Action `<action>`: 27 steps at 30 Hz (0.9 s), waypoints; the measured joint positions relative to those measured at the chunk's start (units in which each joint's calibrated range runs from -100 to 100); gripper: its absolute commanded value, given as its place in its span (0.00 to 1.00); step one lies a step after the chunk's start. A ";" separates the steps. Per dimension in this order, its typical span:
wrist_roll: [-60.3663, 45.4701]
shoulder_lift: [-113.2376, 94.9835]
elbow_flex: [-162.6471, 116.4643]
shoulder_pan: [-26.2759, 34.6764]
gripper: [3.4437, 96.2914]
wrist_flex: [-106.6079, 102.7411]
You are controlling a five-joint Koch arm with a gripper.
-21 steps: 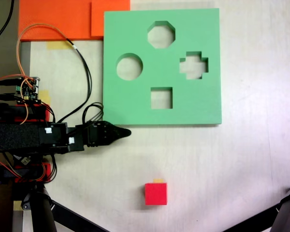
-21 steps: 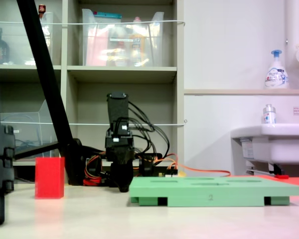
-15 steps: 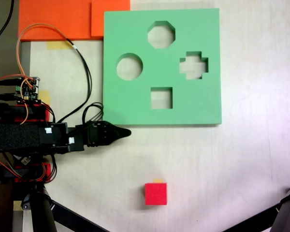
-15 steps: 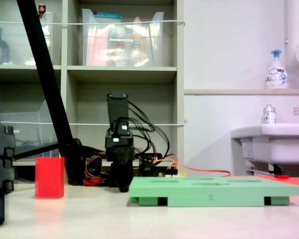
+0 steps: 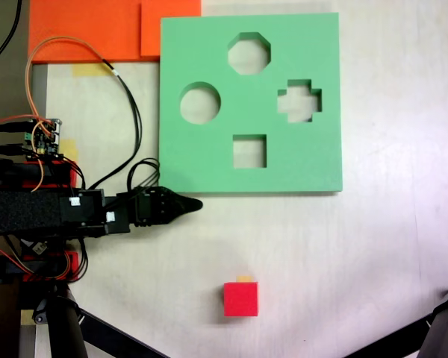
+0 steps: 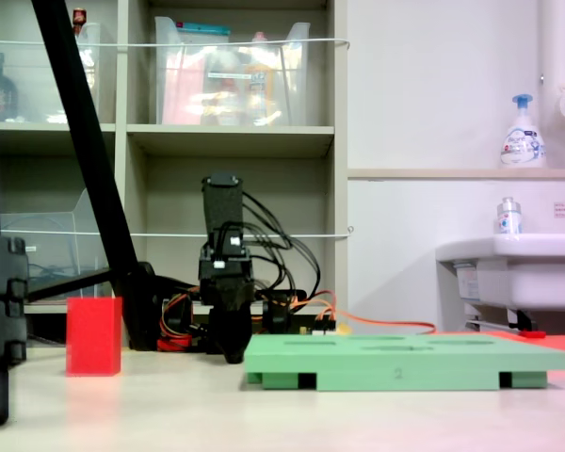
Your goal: Put the square block into the corresponding hole
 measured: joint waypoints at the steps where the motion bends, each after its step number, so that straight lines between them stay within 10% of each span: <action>1: 0.00 0.00 0.00 0.15 0.49 0.00; 17: 21.10 0.00 4.41 -7.13 0.46 -3.33; 27: 34.09 38.99 82.41 -9.43 0.46 -82.43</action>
